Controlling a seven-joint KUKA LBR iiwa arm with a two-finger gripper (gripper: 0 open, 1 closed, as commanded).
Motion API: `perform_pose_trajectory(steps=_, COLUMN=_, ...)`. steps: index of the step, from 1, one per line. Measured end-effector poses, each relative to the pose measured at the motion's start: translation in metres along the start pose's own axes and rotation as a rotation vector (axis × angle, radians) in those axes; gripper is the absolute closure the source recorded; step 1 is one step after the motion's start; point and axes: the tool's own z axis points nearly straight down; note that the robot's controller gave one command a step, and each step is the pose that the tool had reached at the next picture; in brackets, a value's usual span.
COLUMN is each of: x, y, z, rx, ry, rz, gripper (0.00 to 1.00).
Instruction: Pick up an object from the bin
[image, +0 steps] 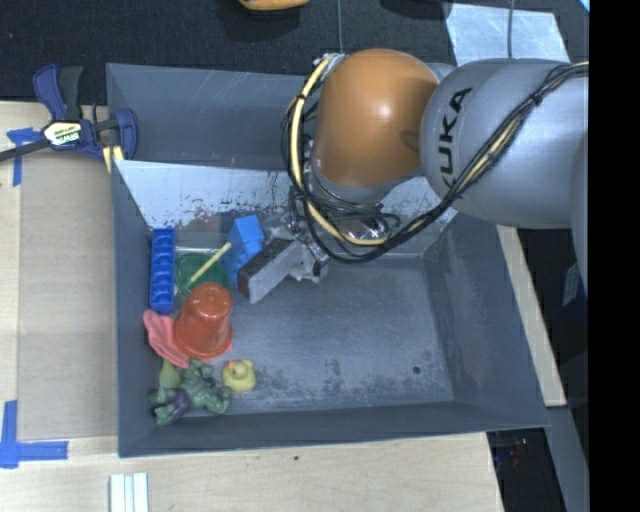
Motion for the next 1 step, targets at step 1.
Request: perform_pose_trajectory(steps=1, x=-0.0002, y=0.0001, z=-0.0306, rx=-0.002, ry=0.003, rz=0.002, gripper=1.0)
